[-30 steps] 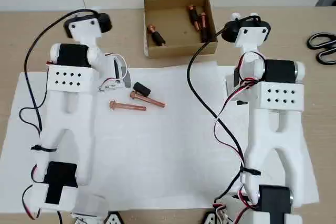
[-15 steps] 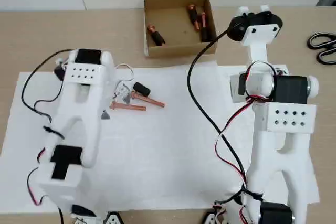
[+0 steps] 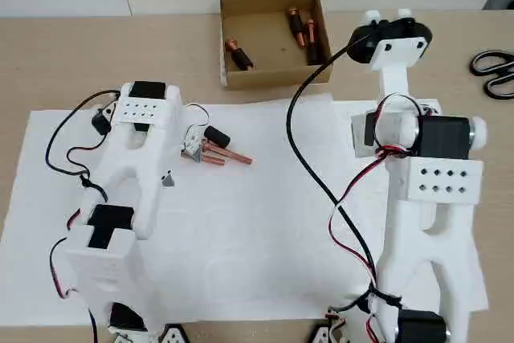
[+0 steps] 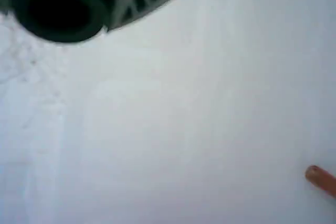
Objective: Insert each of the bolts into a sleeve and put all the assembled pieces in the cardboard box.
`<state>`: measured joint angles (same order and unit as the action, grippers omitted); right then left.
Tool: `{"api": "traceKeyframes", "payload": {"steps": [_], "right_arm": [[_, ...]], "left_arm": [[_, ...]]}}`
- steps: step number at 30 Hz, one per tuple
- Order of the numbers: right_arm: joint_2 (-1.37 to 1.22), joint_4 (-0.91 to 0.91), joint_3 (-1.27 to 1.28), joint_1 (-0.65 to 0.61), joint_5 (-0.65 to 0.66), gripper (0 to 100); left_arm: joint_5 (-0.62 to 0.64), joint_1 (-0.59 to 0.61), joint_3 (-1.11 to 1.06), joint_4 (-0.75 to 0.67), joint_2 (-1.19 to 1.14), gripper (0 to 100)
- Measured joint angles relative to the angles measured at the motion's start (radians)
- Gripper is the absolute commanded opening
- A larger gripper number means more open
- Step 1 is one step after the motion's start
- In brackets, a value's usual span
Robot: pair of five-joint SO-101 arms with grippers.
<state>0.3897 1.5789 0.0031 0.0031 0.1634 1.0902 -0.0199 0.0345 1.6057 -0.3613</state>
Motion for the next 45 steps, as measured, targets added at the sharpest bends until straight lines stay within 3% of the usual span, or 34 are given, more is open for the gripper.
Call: {"api": "traceKeyframes", "payload": {"steps": [16,30,39,45], "right_arm": [[0.0,0.0,0.0,0.0,0.0,0.4],[0.0,0.0,0.0,0.0,0.0,0.4],[0.0,0.0,0.0,0.0,0.0,0.4],[0.0,0.0,0.0,0.0,0.0,0.4]], "left_arm": [[0.005,0.0,0.086,0.071,-0.008,24],[0.046,0.0,0.086,-0.057,-0.04,24],[0.075,0.0,0.12,-0.063,-0.161,24],[0.077,-0.003,0.144,-0.063,-0.166,12]]}}
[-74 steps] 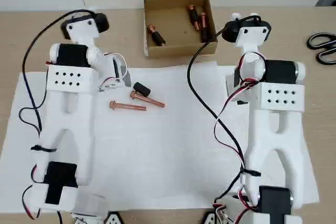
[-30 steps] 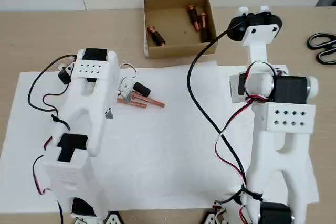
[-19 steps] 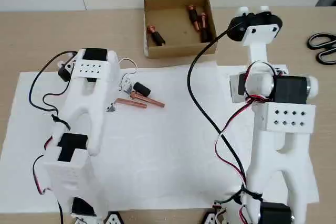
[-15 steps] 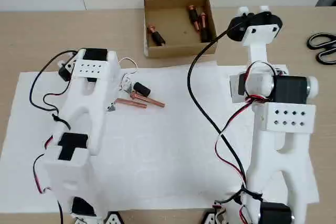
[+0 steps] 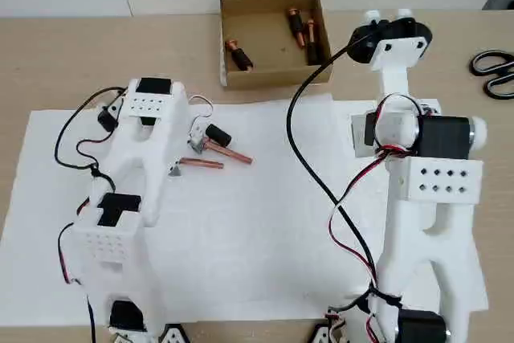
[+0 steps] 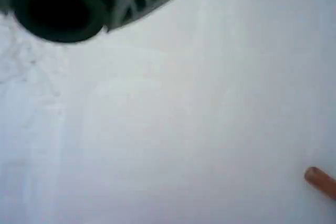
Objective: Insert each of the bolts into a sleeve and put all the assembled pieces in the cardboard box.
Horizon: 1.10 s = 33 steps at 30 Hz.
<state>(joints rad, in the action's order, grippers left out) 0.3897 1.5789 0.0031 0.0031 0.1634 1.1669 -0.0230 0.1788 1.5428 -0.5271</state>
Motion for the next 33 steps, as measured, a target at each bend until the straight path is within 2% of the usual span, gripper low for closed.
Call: {"api": "traceKeyframes", "payload": {"steps": [5,16,18,26,33], "right_arm": [[0.0,0.0,0.0,0.0,0.0,0.4],[0.0,0.0,0.0,0.0,0.0,0.4],[0.0,0.0,0.0,0.0,0.0,0.4],[0.0,0.0,0.0,0.0,0.0,0.4],[0.0,0.0,0.0,0.0,0.0,0.4]], "left_arm": [[0.008,0.0,0.018,-0.011,-0.003,1],[0.003,0.002,0.018,-0.006,-0.006,1],[-0.038,0.002,0.021,-0.002,-0.006,1],[-0.407,0.005,0.21,0.175,-0.008,1],[-0.893,0.005,0.21,0.189,-0.008,1]]}}
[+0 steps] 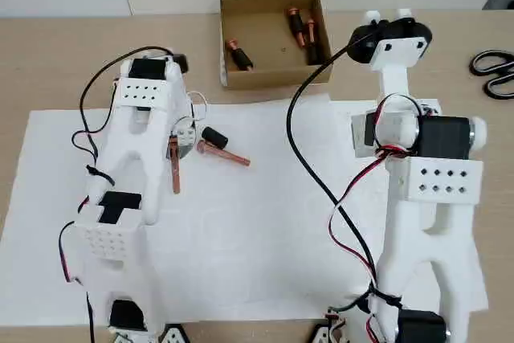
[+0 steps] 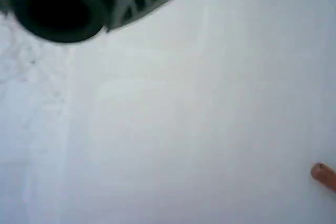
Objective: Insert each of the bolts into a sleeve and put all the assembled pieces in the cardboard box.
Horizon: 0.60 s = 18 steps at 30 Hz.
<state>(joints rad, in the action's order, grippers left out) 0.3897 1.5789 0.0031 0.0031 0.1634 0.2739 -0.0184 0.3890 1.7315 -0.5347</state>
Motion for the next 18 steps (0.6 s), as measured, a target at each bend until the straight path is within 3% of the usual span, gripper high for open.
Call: {"api": "traceKeyframes", "payload": {"steps": [6,18], "right_arm": [[0.0,0.0,0.0,0.0,0.0,0.4],[0.0,0.0,0.0,0.0,0.0,0.4]], "left_arm": [[-0.339,0.0,-0.066,0.0,0.0,1],[-0.361,0.0,-0.091,-0.018,0.0,6]]}}
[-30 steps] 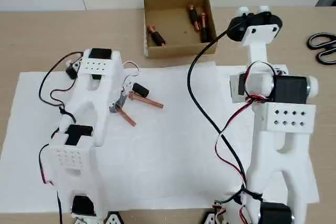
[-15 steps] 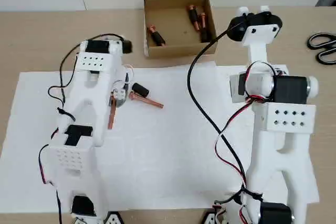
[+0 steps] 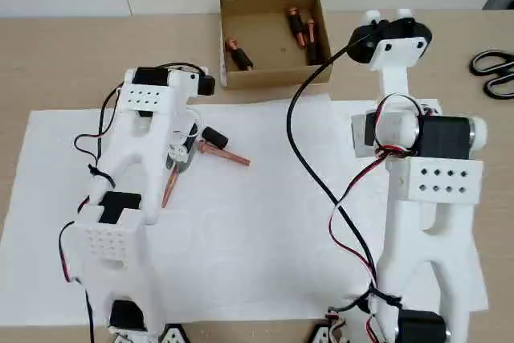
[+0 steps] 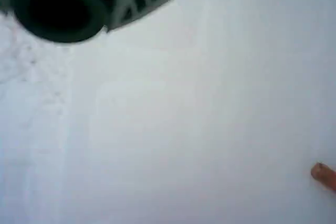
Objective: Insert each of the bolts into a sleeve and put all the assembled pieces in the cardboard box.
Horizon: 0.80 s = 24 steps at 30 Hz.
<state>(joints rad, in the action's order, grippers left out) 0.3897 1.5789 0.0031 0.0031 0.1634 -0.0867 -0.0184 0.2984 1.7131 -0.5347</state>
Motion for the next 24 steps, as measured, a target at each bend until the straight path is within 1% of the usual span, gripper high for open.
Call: {"api": "traceKeyframes", "payload": {"steps": [6,14,16,18,24], "right_arm": [[0.0,0.0,0.009,0.0,0.0,0.4],[0.003,0.0,0.011,0.0,0.0,0.4],[0.003,0.0,0.011,0.0,0.0,0.4],[0.003,0.0,0.011,0.0,0.0,0.4],[0.003,0.0,0.011,0.0,0.0,0.4]], "left_arm": [[-0.003,0.0,0.0,-0.028,-0.068,6],[-0.002,0.0,0.0,-0.037,-0.072,6],[-0.002,0.0,0.0,-0.037,-0.072,4],[-0.002,0.0,0.0,-0.037,-0.072,1],[0.0,-0.003,0.026,-0.018,-0.074,1]]}}
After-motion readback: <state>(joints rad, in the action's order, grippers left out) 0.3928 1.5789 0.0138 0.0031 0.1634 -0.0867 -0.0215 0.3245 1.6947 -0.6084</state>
